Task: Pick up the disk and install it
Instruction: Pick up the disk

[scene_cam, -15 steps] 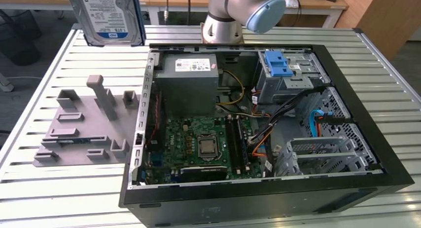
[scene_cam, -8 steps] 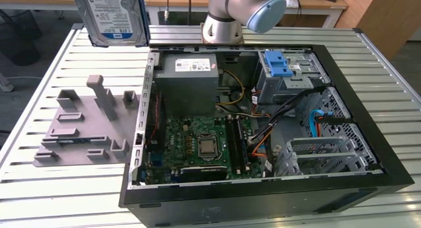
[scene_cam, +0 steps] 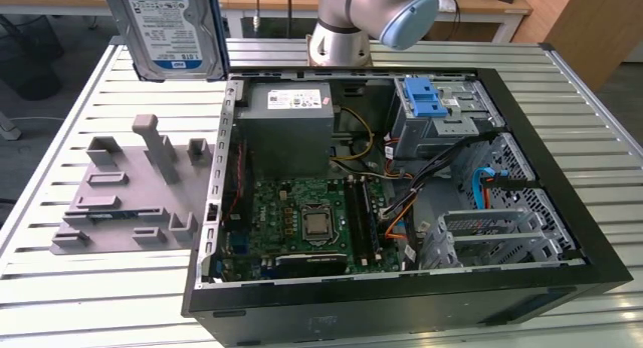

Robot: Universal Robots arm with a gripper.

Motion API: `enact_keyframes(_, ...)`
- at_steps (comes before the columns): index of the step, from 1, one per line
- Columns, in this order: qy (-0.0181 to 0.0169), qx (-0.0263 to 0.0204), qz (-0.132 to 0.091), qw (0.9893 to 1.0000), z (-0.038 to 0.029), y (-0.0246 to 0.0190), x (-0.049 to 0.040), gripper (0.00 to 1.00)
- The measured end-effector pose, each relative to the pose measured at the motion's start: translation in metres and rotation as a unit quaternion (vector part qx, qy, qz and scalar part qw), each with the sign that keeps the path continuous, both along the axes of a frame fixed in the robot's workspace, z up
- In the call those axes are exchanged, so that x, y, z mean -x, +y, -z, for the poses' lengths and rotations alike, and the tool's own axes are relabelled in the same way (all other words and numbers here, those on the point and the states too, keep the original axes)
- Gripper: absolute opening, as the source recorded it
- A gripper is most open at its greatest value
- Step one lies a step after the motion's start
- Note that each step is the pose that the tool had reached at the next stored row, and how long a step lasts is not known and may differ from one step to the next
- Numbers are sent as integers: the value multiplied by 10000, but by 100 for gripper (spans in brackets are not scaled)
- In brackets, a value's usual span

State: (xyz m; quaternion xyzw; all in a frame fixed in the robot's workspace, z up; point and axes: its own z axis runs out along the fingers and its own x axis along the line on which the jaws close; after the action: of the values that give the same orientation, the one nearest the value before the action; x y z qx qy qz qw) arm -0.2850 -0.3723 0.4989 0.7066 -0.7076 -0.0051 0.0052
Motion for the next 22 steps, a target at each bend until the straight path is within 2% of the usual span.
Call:
enact_keyframes(2,0,0,0,10000,4,-57,-18,36)
enact_keyframes(5,1,1,0,10000,7,-90,-114,36)
enact_keyframes(12,2,0,-1,10000,17,-110,-410,36)
enact_keyframes(22,1,0,0,10000,22,-122,-562,36)
